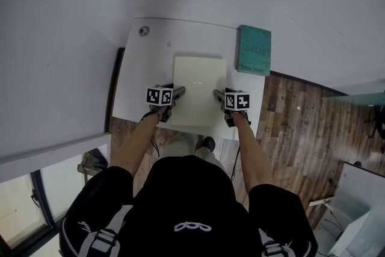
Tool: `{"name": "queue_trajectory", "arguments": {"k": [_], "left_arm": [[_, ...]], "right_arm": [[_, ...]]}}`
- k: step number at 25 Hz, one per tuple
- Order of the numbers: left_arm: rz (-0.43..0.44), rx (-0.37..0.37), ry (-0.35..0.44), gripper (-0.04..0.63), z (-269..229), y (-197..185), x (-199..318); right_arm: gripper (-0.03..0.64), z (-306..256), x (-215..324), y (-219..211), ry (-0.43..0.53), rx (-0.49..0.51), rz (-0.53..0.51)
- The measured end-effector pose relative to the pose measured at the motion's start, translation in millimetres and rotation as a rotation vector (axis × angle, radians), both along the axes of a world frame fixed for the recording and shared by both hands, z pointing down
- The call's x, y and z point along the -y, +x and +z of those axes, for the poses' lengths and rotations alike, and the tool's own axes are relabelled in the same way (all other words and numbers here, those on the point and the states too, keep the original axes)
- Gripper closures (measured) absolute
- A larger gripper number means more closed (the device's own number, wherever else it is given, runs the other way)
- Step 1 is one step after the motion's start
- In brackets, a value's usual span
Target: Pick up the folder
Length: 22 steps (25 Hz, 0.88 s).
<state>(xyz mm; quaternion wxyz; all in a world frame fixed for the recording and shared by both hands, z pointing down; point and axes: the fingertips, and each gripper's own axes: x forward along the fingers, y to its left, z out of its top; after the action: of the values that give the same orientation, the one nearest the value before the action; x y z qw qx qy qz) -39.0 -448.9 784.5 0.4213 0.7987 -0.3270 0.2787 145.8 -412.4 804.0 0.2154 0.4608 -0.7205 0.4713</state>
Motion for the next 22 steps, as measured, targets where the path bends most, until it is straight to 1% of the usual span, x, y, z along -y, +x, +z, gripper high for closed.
{"name": "queue_trajectory", "arguments": {"k": [10, 15, 22], "left_arm": [[-0.027, -0.009, 0.061, 0.33, -26, 4, -1], [-0.024, -0.001, 0.121, 0.33, -48, 5, -4], [-0.03, 0.01, 0.21, 0.341, -76, 4, -9]], "right_arm": [[0.366, -30, 1, 5, 0.082, -0.048, -0.035], [0.37, -49, -1, 8, 0.132, -0.08, -0.053], [0.379, -84, 0, 8, 0.241, -0.13, -0.085]]}}
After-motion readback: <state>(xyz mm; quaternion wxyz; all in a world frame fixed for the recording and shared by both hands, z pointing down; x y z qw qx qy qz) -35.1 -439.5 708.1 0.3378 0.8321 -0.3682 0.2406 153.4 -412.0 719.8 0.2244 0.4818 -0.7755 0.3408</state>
